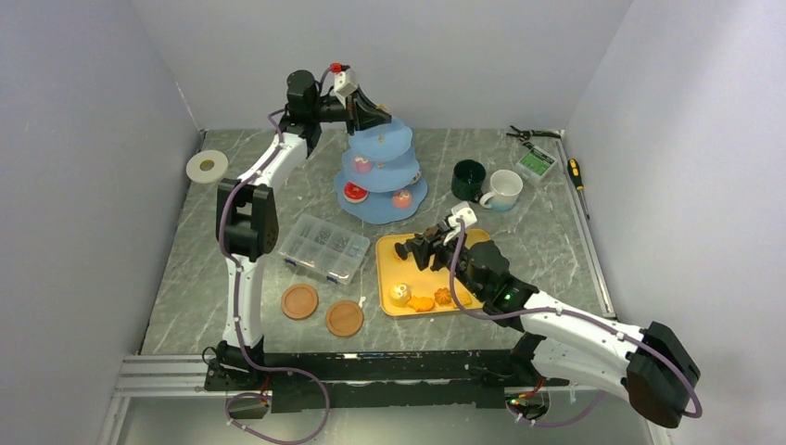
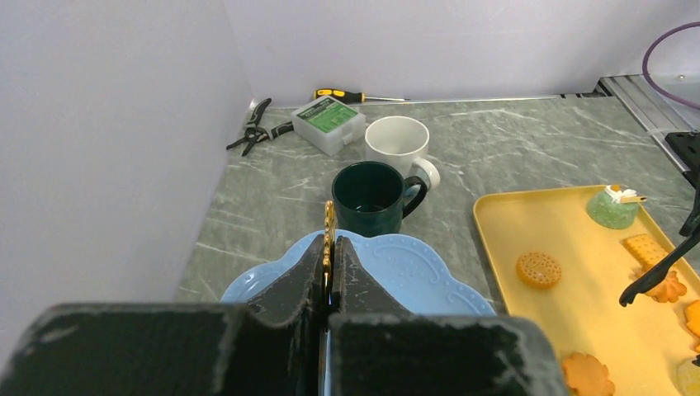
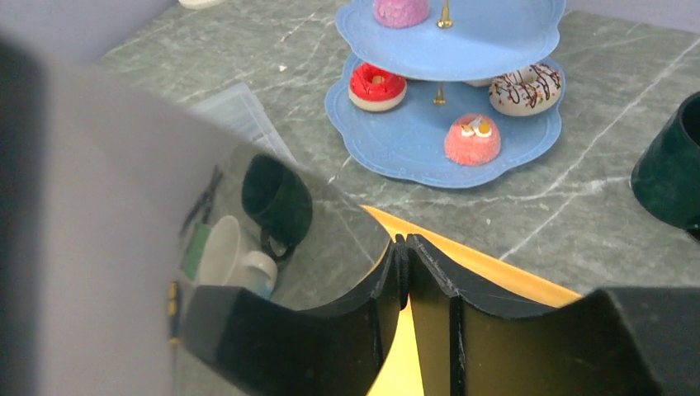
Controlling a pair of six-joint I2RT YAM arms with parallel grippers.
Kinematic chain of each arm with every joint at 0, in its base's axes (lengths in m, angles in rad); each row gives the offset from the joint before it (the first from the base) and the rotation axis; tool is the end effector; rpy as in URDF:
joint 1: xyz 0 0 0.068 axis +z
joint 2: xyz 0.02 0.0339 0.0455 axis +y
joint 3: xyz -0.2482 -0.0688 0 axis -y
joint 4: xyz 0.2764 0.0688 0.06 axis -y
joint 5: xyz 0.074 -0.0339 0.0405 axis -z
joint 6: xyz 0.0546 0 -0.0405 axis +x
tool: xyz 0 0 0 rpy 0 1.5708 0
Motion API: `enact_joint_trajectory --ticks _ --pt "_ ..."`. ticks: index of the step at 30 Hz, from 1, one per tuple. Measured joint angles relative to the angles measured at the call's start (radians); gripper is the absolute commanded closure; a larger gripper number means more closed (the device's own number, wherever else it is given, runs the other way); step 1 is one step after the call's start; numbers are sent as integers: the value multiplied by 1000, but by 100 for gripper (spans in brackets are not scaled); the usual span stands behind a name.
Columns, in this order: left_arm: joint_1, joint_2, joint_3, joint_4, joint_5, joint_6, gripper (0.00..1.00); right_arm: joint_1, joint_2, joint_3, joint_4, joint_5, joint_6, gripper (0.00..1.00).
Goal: Serve the afternoon tea
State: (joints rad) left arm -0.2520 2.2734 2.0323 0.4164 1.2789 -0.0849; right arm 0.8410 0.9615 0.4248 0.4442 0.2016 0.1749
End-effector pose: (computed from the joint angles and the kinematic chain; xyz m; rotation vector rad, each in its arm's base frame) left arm 0.5210 -0.1881 0.3108 1.1845 1.1296 -1.1426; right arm 0.1902 0.1963 0.2155 -0.4051 1.6476 0.5997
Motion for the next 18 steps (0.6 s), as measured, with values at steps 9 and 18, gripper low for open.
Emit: enact_joint_trajectory --ticks 9,18 --pt "-5 -35 -78 33 -29 36 28 0 -20 -39 -55 -35 25 39" --pt "8 -130 -144 -147 -78 151 7 50 -53 -45 -122 -100 39 37"
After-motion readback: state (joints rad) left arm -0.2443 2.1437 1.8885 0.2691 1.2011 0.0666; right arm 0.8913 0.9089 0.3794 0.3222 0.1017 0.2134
